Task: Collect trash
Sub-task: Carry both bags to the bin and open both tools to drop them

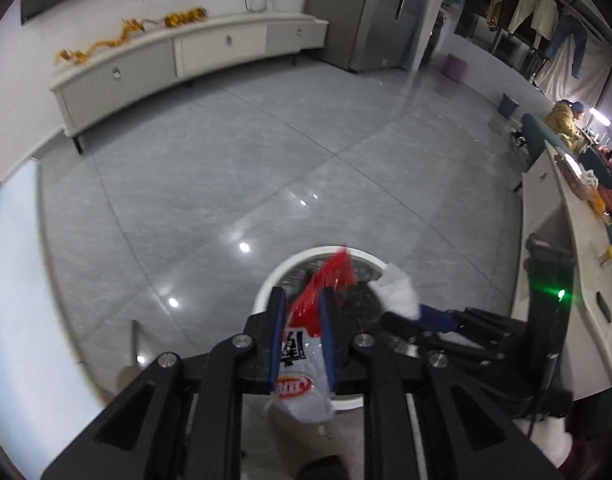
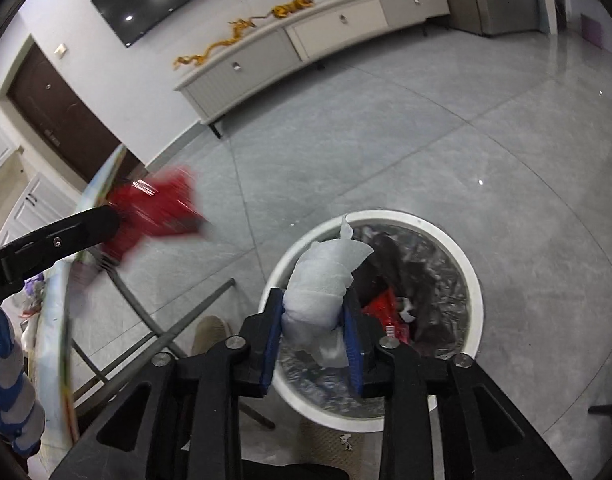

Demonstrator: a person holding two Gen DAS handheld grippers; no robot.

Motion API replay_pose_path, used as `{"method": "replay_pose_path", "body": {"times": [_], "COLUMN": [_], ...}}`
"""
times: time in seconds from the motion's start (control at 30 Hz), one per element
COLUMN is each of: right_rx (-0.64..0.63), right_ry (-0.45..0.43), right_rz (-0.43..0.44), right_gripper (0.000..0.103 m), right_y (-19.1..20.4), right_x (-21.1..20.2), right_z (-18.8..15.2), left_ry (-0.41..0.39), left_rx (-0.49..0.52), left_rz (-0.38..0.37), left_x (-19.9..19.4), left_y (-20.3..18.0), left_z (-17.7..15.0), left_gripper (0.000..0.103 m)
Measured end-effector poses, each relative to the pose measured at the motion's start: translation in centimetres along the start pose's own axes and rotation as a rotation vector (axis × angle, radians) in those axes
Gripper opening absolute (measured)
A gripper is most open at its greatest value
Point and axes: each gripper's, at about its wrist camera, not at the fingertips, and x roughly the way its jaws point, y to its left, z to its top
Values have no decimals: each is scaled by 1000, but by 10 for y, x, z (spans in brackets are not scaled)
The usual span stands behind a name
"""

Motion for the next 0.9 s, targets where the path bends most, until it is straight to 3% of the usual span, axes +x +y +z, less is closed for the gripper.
{"method": "replay_pose_path", "body": {"times": [0.03,0.17,0.4,0.7,0.73,0.8,0.9], "right_rx": [2,8,7,-21,-26,-35,-56], "right_ry": [4,5,-27,-82,-88,-99,-118], "right_rz": [-6,-27,-34,-20,-17,-14,-10], "right_gripper": [35,49,53,54,54,54,54], "right_y": [-3,-10,-10,10,14,21,34], "right_x": [3,5,-10,-42,-47,-55,-68], "right_z": [1,-1,-1,-5,-7,-8,-10], "left_ry": [10,31,-2,-116,-125,-145,-171], "left_rx": [-5,-24,-10,6,6,4,2], "left_rz": [-10,-33,16,128,134,147,158], "left_x": [6,18,1,-62,-68,-82,-99], "left_y": [-1,-4,-8,1,2,4,6], "left_z": [3,5,-3,-27,-30,-37,-44], "left_gripper": [18,44,44,45,46,58,60]}}
